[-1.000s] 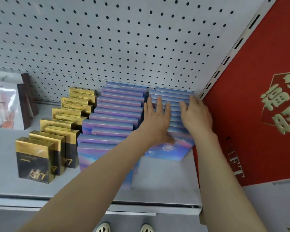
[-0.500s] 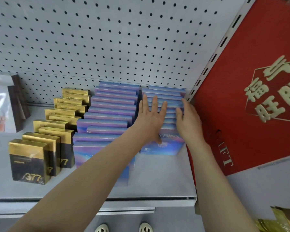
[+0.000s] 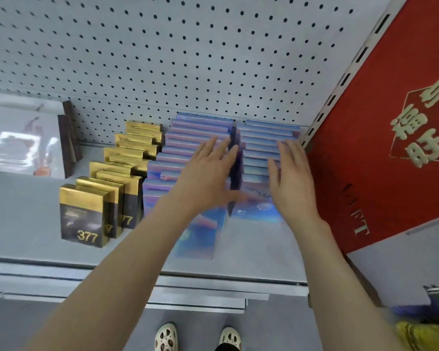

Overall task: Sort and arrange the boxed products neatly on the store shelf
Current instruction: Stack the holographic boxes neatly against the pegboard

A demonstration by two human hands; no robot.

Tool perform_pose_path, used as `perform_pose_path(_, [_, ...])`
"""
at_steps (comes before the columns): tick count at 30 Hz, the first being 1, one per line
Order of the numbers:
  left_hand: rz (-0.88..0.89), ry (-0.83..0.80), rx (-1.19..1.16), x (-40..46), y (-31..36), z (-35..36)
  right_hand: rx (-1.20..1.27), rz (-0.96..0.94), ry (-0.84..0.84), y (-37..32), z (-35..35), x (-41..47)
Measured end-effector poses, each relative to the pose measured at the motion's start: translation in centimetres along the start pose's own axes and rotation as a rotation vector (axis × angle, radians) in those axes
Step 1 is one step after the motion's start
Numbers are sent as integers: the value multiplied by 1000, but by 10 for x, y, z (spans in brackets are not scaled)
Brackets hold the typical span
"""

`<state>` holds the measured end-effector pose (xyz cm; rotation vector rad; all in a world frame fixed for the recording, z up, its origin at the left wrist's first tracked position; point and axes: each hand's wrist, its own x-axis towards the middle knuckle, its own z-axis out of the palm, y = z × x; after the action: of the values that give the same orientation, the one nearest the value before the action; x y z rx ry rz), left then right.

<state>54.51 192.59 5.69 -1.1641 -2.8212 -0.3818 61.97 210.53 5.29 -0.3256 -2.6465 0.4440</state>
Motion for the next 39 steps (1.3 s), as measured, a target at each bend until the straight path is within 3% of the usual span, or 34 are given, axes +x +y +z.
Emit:
perform_pose_path(3, [-141, -100, 21, -54, -45, -6, 70, -191, -77, -35, 16, -30])
perform_pose_path(6, [-128, -241, 121, -86, -70, -2, -33, -251, -197, -53, 33, -48])
perform_pose_path(10, [-88, -197, 192, -90, -69, 9, -166, -259, -223, -51, 43, -55])
perform_pose_path(19, [-85, -135, 208, -90, -67, 12, -120, -246, -220, -57, 36, -55])
perform_pose_path(24, [-91, -158, 243, -95, -66, 7, -229, -340, -360, -81, 45, -65])
perform_pose_path(35, [-99, 130, 362, -97, -54, 23, -329, -241, -98, -98, 63, -49])
perform_pose_path(39, [-56, 157, 309, -78, -62, 24, -409, -252, -67, -96, 65, -34])
